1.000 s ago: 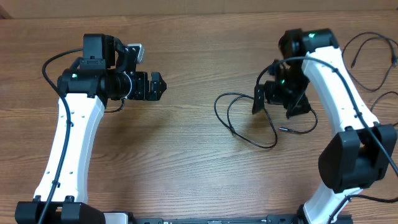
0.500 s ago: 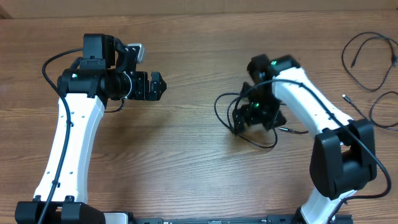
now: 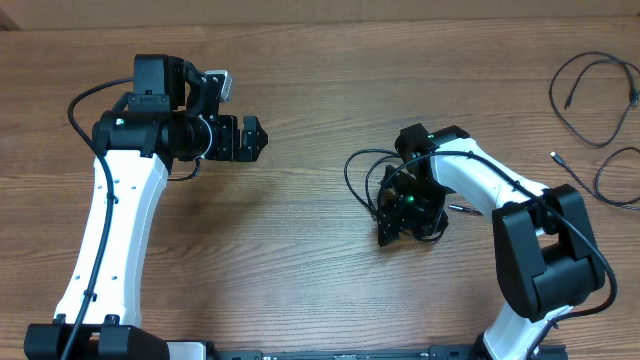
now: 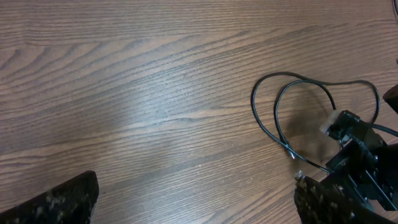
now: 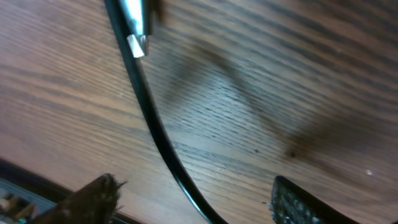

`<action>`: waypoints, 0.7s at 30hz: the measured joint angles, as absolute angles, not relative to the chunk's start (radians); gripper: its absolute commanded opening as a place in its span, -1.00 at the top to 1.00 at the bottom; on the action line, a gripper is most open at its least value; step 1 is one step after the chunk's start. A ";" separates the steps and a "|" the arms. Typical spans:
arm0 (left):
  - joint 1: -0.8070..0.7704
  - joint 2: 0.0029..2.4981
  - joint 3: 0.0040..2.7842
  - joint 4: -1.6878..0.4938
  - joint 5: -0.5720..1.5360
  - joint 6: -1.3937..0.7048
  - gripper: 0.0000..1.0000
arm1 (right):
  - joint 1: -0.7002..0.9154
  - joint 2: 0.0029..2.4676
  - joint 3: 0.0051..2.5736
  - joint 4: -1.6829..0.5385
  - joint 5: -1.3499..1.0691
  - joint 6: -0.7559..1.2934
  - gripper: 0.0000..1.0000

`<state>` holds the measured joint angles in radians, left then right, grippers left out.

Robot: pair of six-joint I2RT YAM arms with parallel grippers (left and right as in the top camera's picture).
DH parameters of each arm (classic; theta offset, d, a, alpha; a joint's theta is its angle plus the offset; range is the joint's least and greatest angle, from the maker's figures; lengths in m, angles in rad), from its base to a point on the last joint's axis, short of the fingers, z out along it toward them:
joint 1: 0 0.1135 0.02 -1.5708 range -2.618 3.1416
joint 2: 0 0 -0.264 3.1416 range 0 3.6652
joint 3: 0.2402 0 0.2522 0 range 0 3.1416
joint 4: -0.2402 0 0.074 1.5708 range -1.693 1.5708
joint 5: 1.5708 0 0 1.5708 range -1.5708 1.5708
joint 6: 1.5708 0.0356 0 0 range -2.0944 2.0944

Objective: Untangle cables
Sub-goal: 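Grasp the remaining black cable with the right gripper, then lift the cable and carry it rightward with the right gripper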

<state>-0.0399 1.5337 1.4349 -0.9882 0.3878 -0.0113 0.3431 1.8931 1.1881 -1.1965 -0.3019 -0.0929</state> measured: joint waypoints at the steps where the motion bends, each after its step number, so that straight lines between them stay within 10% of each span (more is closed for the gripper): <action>1: -0.040 1.534 1.435 -0.988 0.388 -0.011 -0.99 | 0.343 1.893 1.188 -1.193 -0.310 -0.093 0.76; 21: -0.040 1.534 1.435 -0.988 0.388 -0.011 -0.99 | 0.343 1.893 1.286 -1.322 -0.419 -0.105 0.92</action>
